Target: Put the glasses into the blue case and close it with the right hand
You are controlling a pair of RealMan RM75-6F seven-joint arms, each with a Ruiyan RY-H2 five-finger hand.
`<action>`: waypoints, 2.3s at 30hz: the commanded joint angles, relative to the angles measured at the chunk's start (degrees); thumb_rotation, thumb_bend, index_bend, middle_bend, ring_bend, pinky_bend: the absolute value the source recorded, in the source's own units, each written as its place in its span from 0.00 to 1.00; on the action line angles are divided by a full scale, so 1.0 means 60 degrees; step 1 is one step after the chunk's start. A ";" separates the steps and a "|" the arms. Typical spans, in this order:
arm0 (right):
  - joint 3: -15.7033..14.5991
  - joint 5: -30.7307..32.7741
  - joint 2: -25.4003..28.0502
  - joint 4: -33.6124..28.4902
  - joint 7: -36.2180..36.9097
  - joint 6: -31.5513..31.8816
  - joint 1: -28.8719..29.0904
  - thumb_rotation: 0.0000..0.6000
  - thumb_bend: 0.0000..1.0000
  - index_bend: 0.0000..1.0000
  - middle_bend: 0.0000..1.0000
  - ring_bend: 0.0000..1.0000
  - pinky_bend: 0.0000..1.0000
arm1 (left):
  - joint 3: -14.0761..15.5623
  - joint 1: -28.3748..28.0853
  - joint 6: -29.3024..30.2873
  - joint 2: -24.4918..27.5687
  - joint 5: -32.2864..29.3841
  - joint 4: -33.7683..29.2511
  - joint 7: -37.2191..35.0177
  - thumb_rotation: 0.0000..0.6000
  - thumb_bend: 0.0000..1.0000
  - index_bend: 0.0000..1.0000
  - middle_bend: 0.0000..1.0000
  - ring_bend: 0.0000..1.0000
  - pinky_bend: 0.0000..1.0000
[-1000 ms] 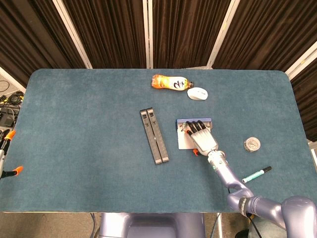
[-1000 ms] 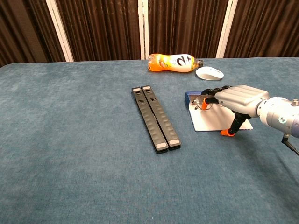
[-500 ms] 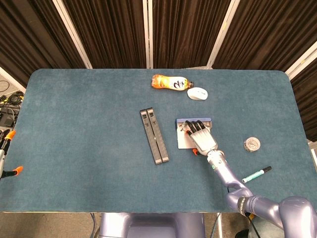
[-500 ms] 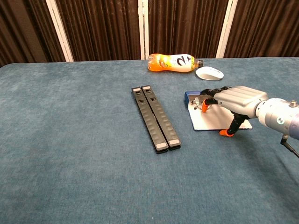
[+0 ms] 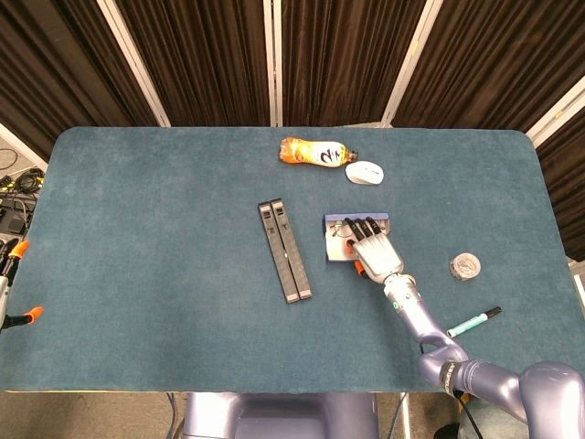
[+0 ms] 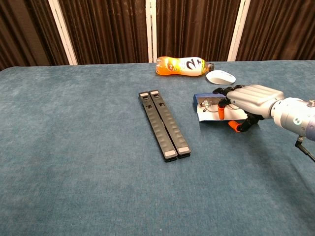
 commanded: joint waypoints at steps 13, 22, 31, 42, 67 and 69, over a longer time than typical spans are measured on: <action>0.0308 0.0143 -0.0171 0.0305 0.0151 0.0044 0.0148 1.00 0.45 0.54 0.00 0.00 0.00 | -0.0008 -0.0006 -0.0023 -0.0008 -0.0029 0.0015 -0.0023 1.00 0.00 0.00 0.00 0.00 0.00; -0.0145 -0.0410 0.0431 -0.0439 0.0348 0.0461 -0.0228 1.00 0.47 0.65 0.03 0.00 0.00 | 0.0025 0.0013 0.0040 0.0015 0.0077 -0.0033 -0.0053 1.00 0.00 0.00 0.00 0.00 0.00; -0.1195 -0.1738 0.2435 -0.2794 0.0185 0.1206 -0.0881 1.00 0.50 0.66 0.04 0.00 0.00 | 0.0075 0.0033 0.0083 0.0070 0.0206 -0.0110 -0.0113 1.00 0.00 0.00 0.00 0.00 0.00; -0.1233 -0.1738 0.2716 -0.3655 -0.1054 0.0551 -0.0556 1.00 0.51 0.66 0.03 0.00 0.00 | 0.0048 -0.0001 0.0006 0.0115 0.0176 -0.0077 -0.0245 1.00 0.00 0.00 0.00 0.00 0.00; -0.0608 -0.0785 0.1905 -0.3410 -0.1931 0.0600 -0.0297 1.00 0.07 0.14 0.00 0.00 0.00 | 0.0037 0.0004 0.0013 0.0125 0.0155 -0.0059 -0.0301 1.00 0.00 0.00 0.00 0.00 0.00; -0.0573 -0.0941 0.1918 -0.3466 -0.1763 0.0793 -0.0327 1.00 0.06 0.10 0.00 0.00 0.00 | 0.0034 0.0009 0.0031 0.0125 0.0155 -0.0056 -0.0290 1.00 0.00 0.00 0.00 0.00 0.00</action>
